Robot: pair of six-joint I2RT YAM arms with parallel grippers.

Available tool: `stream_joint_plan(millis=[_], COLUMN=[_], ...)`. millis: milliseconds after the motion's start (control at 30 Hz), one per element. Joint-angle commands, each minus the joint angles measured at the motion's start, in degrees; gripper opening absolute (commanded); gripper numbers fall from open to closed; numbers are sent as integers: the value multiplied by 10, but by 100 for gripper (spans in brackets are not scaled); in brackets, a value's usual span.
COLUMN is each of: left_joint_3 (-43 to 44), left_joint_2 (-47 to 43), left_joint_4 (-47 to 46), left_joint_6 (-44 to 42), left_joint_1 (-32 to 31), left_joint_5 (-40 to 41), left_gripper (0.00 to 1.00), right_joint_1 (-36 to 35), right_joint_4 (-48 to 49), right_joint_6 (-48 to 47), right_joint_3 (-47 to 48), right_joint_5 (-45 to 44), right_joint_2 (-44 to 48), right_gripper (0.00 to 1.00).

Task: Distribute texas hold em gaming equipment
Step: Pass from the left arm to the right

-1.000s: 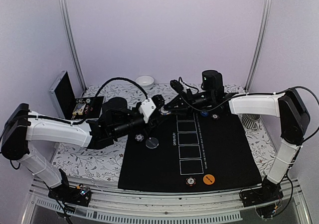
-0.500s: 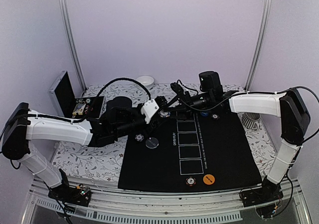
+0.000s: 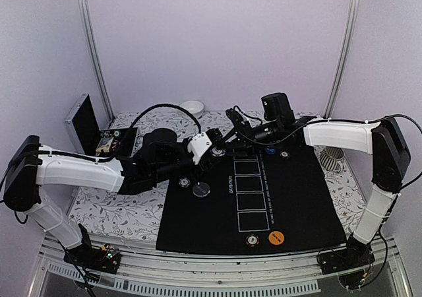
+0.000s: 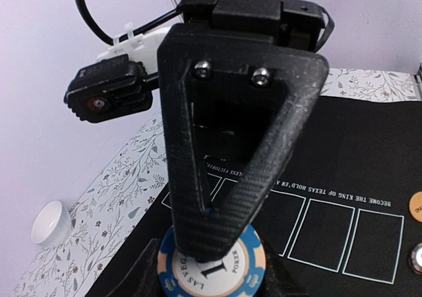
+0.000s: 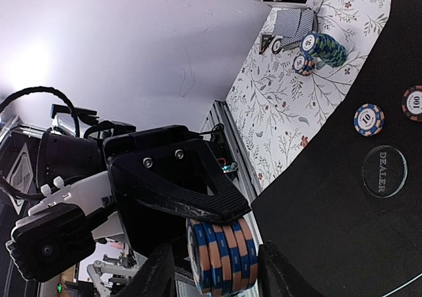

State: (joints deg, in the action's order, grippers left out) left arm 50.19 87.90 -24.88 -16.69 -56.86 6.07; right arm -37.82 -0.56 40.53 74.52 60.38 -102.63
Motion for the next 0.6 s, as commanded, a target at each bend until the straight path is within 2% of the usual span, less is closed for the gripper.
stream_joint_plan(millis=[0, 167, 200, 333, 367, 433, 467, 500, 567], left_joint_3=[22, 25, 25, 20, 16, 4, -1, -6, -15], left_joint_2=[6, 9, 8, -1, -5, -16, -21, -26, -40], left_joint_4=[-8, -3, -1, 9, 10, 6, 6, 7, 16], left_joint_6=[2, 2, 3, 6, 10, 19, 23, 28, 36], left_joint_1=[4, 4, 4, 4, 4, 5, 5, 6, 7], left_joint_5=[3, 2, 1, -2, 0, 6, 12, 17, 26], left_gripper=[0, 0, 0, 0, 11, 54, 69, 77, 84], right_joint_1=[-2, -1, -1, 13, 19, 35, 47, 60, 105], right_joint_4=[-18, -23, -24, -26, -27, -28, -28, -28, -29], right_joint_6=[-17, -25, -26, -29, -30, -34, -37, -40, -46], right_joint_3=[13, 13, 14, 9, 6, -3, -8, -14, -33], right_joint_5=[-2, -4, -6, -3, -2, 1, 4, 10, 18], right_joint_2=[9, 11, 12, 20, 23, 30, 33, 37, 46], right_gripper=[39, 21, 20, 7, 5, 3, 3, 3, 3])
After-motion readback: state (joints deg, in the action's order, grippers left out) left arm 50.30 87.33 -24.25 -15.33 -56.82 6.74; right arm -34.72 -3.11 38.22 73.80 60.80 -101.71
